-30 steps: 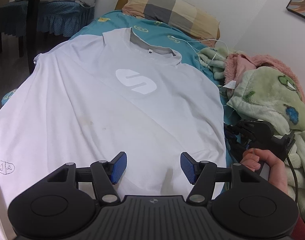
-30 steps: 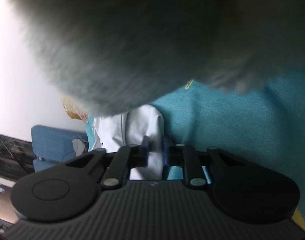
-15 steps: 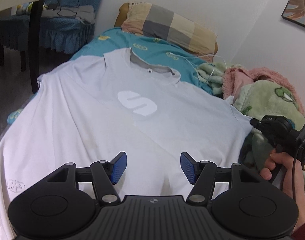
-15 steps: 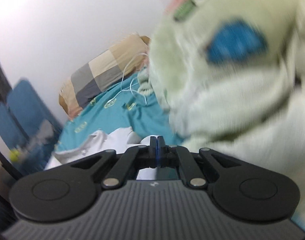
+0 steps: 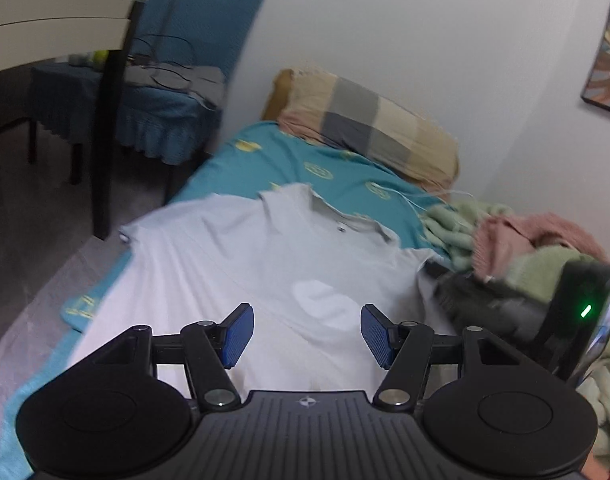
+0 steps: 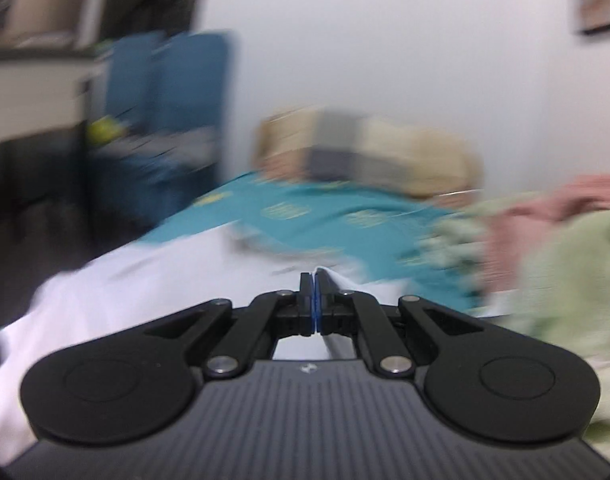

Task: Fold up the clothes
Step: 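Grasp the shirt side with the right gripper and fold it toward the collar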

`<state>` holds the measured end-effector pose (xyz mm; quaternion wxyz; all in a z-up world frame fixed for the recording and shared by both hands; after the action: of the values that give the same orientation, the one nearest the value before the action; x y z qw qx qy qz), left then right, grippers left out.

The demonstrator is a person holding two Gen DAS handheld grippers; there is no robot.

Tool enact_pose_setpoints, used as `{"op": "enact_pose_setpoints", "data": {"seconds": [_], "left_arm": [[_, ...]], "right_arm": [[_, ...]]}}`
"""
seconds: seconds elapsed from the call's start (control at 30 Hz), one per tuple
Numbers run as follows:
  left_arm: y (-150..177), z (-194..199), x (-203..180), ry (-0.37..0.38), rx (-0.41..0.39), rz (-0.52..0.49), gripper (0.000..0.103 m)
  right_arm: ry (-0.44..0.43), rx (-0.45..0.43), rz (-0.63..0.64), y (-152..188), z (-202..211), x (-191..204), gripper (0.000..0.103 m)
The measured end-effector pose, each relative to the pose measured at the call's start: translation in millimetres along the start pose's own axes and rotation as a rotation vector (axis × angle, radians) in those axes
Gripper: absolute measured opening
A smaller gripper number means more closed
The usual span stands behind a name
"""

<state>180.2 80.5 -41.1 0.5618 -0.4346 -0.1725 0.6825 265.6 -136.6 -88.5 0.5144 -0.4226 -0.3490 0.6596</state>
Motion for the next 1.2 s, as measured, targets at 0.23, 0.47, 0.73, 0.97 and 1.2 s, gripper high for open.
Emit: {"op": "enact_pose_setpoints", "data": {"seconds": [0.23,0.47,0.73,0.97,1.2], "left_arm": [[-2,-11,15,-0.03,0.02,0.011,0.062],[17,-10,-17,-0.003,0.023,-0.14,0.062],[45,5,-51,0.034,0.02,-0.307,0.062],[84,-14,-100,0.017,0.035,-0.587,0.062],[106,-86,-168,0.046,0.055,-0.838,0.062]], "right_arm": [[-0.127,0.212,-0.075,24,-31,24,0.009],[-0.185,0.209,-0.284,28,51,-31,0.056],[-0.072,0.225,-0.479,53,150,-81,0.056],[0.009,0.155,-0.602,67,179,-117,0.057],[0.055,0.13,-0.66,79,168,-150,0.057]]}}
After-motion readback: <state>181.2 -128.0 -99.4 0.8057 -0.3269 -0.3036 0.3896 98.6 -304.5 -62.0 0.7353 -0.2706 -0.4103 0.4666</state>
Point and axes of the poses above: each gripper's, at about its wrist camera, not at the fingertips, and z roughly against the way its jaws point, x to its left, y to its underside, the point moved 1 cm from there along -z, roughly the way its jaws point, and after that the axes turned 4 degrees about z, right-handed, at the moved point
